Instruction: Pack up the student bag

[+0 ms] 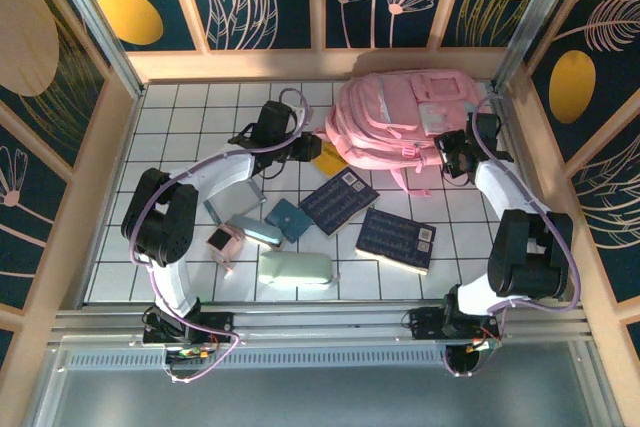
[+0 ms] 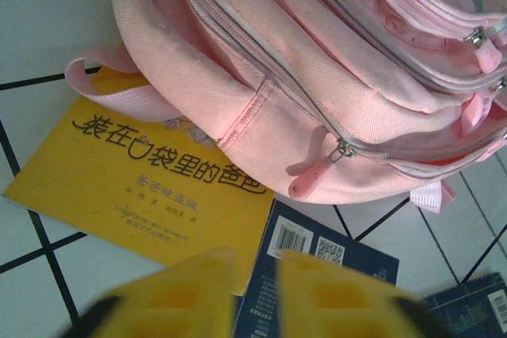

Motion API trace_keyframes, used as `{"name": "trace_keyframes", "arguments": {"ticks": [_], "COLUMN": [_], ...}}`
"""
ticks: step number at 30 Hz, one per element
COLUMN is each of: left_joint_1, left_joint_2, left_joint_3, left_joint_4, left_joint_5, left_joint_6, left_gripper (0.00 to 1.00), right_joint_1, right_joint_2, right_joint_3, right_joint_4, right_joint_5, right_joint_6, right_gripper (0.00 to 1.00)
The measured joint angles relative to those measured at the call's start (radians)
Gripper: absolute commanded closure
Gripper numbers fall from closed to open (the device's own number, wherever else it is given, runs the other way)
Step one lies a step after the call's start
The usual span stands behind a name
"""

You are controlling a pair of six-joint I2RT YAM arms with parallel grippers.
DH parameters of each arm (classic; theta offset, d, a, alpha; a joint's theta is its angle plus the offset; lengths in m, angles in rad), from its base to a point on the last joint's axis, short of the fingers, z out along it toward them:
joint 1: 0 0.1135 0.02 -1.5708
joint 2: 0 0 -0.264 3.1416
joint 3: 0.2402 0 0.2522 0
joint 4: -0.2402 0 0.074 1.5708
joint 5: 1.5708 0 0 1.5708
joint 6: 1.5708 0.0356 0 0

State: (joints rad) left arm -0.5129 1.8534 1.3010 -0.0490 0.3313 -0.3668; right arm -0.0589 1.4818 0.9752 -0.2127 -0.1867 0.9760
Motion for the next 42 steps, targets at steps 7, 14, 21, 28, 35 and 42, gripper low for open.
{"name": "trace_keyframes", "arguments": {"ticks": [7,14,21,28,35,42], "left_joint_1": [-0.019,-0.024,-0.024,-0.024,-0.024,-0.024], "left_joint_2": [0.023,0.023,0.008,-0.05,-0.063,-0.063], "left_joint_3": [0.037,0.009,-0.023,-0.055,-0.056,-0.057], "left_joint_4": [-0.065,-0.063,-0.044,-0.018,-0.006,-0.007], "left_joint_5": [-0.051,-0.103,-0.039,0.021,0.035,0.039], "left_joint_6": [0.056,0.059,0.051,0.048,0.05,0.053], "left_gripper": [0.53,0.54,0.53,0.54,0.55,0.55], "right_joint_1": [0.107,0.309,0.265,0.234,0.262,0.262], "right_joint_2": [-0.051,-0.016,0.281,0.43,0.433,0.516], "right_joint_3": [0.049,0.21,0.397,0.431,0.5,0.543], "right_joint_4": [-0.069,-0.048,-0.029,-0.024,-0.023,-0.028], "right_joint_5": [0.136,0.178,0.072,-0.136,-0.164,-0.21], "right_joint_6": [-0.141,-0.376,-0.521,-0.613,-0.666,-0.68], "right_gripper": [0.23,0.24,0.36,0.55,0.74,0.75]}}
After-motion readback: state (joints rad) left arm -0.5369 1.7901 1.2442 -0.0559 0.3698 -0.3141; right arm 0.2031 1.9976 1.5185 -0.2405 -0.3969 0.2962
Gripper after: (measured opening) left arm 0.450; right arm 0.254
